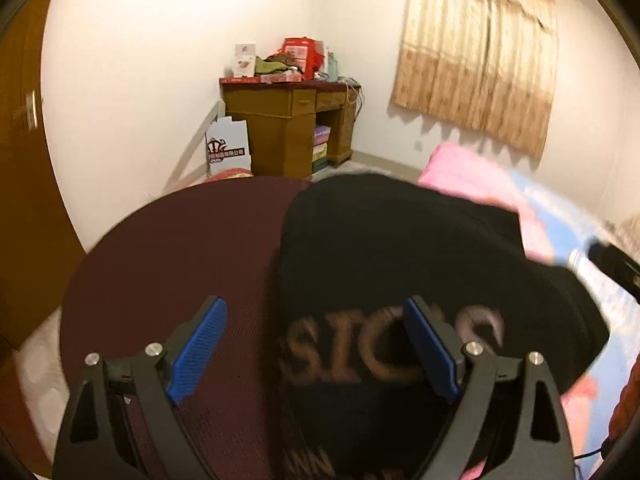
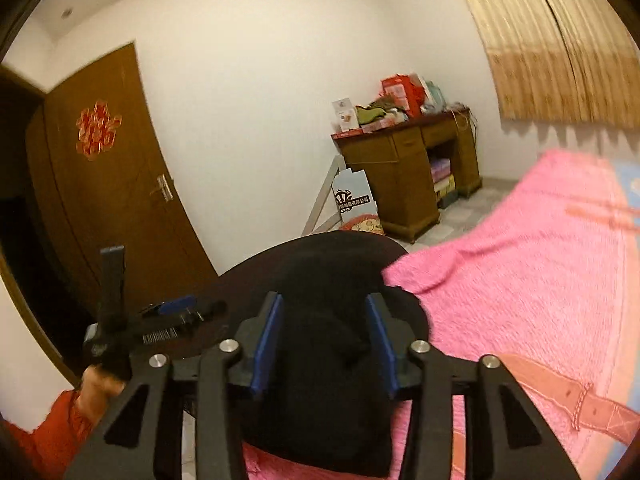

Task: Fold large clothes
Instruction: 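Lower the hoodie bundle onto the pink cloth and open both grippers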

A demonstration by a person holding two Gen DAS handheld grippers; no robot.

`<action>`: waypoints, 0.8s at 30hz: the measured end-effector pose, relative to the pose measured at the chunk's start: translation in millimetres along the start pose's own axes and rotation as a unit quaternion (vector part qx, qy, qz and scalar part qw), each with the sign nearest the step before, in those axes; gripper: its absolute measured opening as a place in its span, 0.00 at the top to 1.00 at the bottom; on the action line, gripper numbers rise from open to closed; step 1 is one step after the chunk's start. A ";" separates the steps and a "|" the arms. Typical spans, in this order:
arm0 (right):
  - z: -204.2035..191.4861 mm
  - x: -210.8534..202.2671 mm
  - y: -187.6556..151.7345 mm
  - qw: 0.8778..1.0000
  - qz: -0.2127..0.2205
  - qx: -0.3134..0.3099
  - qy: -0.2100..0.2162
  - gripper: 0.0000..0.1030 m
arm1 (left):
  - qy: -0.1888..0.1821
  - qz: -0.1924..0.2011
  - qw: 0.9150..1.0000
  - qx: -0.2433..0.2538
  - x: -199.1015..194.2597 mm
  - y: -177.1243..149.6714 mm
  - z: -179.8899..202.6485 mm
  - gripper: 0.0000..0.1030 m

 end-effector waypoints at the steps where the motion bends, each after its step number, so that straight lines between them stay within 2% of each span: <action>1: -7.8 16.0 -9.8 1.000 -0.017 -0.014 -0.012 0.58 | 0.011 0.005 1.000 0.012 -3.7 -5.4 2.9 0.11; 4: -13.8 39.4 -45.5 0.997 -0.057 -0.007 -0.051 0.58 | 0.035 0.001 0.999 0.033 -4.6 -20.4 7.1 0.11; 7: 6.3 55.7 -73.4 0.993 -0.079 0.008 -0.086 0.58 | 0.009 -0.028 1.000 0.008 -2.4 -32.6 5.8 0.11; 9: 19.1 52.0 -86.0 0.992 -0.075 0.058 -0.083 0.56 | 0.003 -0.035 0.999 -0.003 -8.7 -35.4 4.5 0.11; 11: 24.0 34.7 -87.3 0.990 -0.066 0.096 -0.085 0.53 | 0.015 -0.025 0.999 0.015 -22.0 -36.3 6.3 0.11; 14: 14.0 12.1 -80.2 0.989 -0.035 0.107 -0.098 0.52 | 0.040 -0.006 0.998 0.050 -45.9 -39.9 11.7 0.10; 15: 7.5 -2.9 -78.0 0.989 -0.017 0.103 -0.109 0.48 | 0.044 -0.002 0.997 0.055 -52.2 -40.5 13.1 0.10; 17: -2.8 -25.5 -74.9 0.987 -0.004 0.092 -0.131 0.34 | 0.054 0.005 0.997 0.063 -65.8 -41.5 14.9 0.00; 18: -6.6 -35.6 -74.8 0.985 0.002 0.086 -0.152 0.25 | 0.058 0.010 0.996 0.067 -73.6 -42.1 15.7 0.00; 22: -24.6 -81.4 -83.2 0.980 0.022 0.084 -0.180 0.23 | 0.068 0.039 0.993 0.093 -102.5 -43.4 21.2 0.00; 24: -26.5 -89.8 -84.2 0.978 0.022 0.092 -0.184 0.23 | 0.065 0.047 0.992 0.095 -114.4 -44.1 22.0 0.00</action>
Point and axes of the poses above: each gripper's, at about its wrist camera, not at the fingertips, and x roughly the way its jaws point, z to its right, y to its top, the point moved 9 cm from there along x, roughly the way its jaws point, and after that the axes turned 2 degrees about x, right-handed, at the moved point
